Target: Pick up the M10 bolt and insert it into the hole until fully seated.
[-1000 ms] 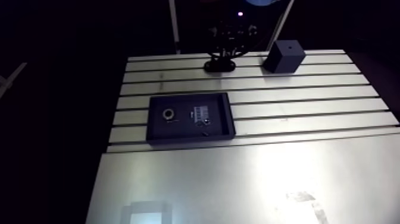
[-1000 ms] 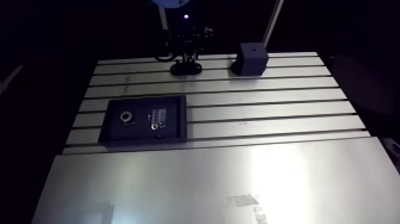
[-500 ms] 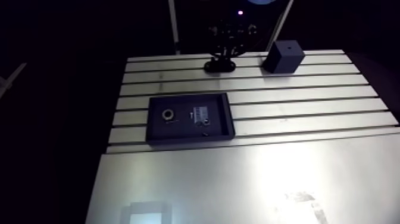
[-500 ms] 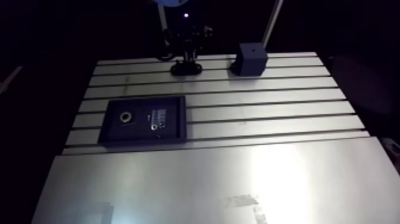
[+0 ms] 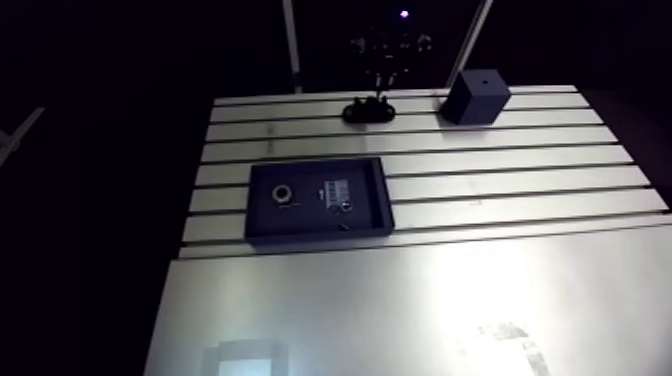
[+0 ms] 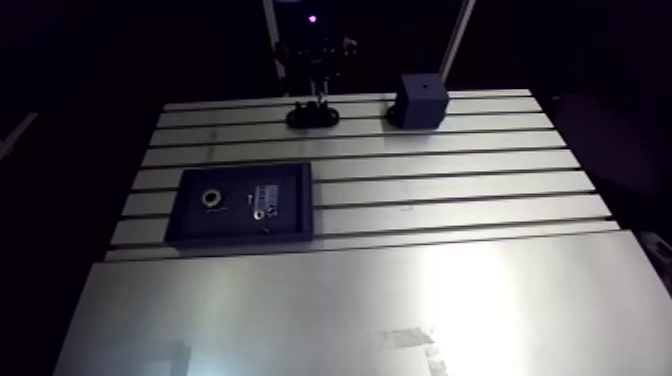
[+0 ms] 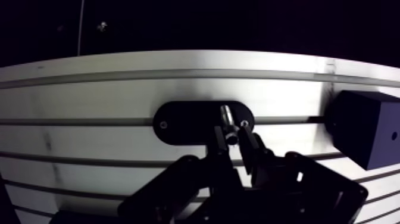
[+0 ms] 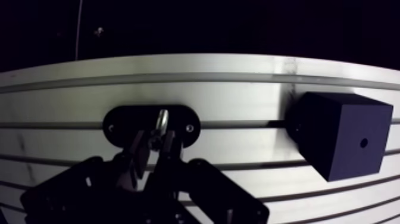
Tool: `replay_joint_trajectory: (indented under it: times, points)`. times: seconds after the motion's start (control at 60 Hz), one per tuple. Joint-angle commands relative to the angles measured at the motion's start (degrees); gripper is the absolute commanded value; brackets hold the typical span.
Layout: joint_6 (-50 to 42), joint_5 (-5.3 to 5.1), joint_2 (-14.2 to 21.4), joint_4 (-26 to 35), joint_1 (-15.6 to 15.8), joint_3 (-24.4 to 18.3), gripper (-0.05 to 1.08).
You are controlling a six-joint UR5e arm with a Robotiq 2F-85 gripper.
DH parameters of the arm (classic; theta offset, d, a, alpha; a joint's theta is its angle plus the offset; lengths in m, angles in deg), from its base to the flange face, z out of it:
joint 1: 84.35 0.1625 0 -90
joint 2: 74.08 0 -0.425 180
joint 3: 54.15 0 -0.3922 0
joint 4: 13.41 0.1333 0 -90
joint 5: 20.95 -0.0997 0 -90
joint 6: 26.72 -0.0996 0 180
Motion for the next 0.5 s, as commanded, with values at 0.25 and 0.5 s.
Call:
replay_joint_trajectory:
  times: [0.25,0.5]
  points:
    - [0.16,-0.2,3.19,5.56,-1.18,-3.06,1.04]
    - [1.12,0.08,3.91,15.06,-2.58,-7.4,1.08]
